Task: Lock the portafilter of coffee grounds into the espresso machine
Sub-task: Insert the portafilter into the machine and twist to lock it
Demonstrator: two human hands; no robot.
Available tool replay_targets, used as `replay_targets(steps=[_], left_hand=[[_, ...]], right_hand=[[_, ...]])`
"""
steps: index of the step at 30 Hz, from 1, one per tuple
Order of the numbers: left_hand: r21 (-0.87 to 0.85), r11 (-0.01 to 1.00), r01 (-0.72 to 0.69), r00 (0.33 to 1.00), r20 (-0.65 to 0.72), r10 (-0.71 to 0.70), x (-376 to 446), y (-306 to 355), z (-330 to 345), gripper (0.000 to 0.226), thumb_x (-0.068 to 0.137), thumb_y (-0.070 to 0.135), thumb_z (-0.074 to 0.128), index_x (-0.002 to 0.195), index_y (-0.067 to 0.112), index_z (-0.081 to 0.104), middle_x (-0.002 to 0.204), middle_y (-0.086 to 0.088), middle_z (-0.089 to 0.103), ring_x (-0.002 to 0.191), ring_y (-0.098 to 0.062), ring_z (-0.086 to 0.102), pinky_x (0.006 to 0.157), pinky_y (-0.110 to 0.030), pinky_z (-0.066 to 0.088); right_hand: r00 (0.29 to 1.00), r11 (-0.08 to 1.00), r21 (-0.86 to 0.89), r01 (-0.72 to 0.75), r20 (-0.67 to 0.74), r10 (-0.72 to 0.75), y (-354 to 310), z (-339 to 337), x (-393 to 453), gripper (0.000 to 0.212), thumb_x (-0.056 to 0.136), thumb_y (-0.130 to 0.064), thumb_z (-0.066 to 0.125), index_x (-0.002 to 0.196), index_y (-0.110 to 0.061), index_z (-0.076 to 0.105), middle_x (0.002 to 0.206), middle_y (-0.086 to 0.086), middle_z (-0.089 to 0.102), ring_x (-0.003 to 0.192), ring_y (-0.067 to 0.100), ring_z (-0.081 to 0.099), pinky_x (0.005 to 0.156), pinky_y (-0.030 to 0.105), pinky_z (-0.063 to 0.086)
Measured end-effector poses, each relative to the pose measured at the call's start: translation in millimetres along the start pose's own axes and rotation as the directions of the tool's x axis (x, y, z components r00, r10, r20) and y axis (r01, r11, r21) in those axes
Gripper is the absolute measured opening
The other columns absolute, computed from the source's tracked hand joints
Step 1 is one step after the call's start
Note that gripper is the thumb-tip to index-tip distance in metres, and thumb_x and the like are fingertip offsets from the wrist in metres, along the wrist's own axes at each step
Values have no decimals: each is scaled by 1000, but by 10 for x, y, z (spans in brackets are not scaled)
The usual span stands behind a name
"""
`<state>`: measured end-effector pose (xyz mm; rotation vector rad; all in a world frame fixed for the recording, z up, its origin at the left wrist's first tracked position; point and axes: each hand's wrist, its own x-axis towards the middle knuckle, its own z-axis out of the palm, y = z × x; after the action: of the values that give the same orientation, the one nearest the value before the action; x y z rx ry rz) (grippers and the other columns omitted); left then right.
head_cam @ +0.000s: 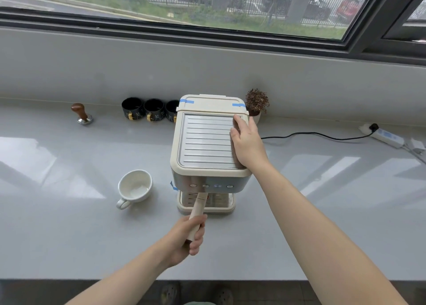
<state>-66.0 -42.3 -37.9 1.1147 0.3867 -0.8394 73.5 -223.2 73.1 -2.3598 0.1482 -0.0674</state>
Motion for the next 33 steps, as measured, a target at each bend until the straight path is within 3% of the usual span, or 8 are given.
replay_targets(steps=[5,12,21,29,33], left_hand=[[-215,976,-45,994,-104,23,97,-106,84,24,80,19,64,70,11,44,47,-2,30,30,-11,20,34,-19,13],[-358,925,-129,980,-189,64,240,-293,346,22,72,17,65,65,11,45,46,-1,31,32,-10,17,36,-23,11],[-257,944,-206,944,-306,123,252,-329,464,25,74,21,65,66,11,44,45,-1,31,35,-12,16,36,-24,10],[-52,982,-180,909,-391,146,198,-259,504,27,90,18,57,70,11,41,47,-2,37,36,-15,21,41,-27,14],[-42,983,-180,902,-407,148,171,-240,527,26,89,20,58,71,11,41,48,-1,37,37,-15,22,41,-27,15]], right_hand=[[999,1000,15,24,-28,-23,-19,0,-3,46,98,-30,33,144,-25,32,153,5,27,137,23,31,107,33,29],[998,999,0,48,-46,-48,7,11,-17,46,100,-23,32,145,-23,33,153,7,26,139,24,29,112,35,29],[998,999,1,43,-40,-43,12,18,-9,45,100,-22,32,145,-22,33,152,6,27,137,23,32,108,28,28],[1000,1000,14,11,-23,-11,3,4,-14,46,100,-25,32,146,-24,32,154,3,24,139,20,29,109,26,25],[1000,1000,6,10,-11,-10,-20,1,-3,46,100,-25,31,146,-23,32,154,6,24,139,22,29,109,28,25]])
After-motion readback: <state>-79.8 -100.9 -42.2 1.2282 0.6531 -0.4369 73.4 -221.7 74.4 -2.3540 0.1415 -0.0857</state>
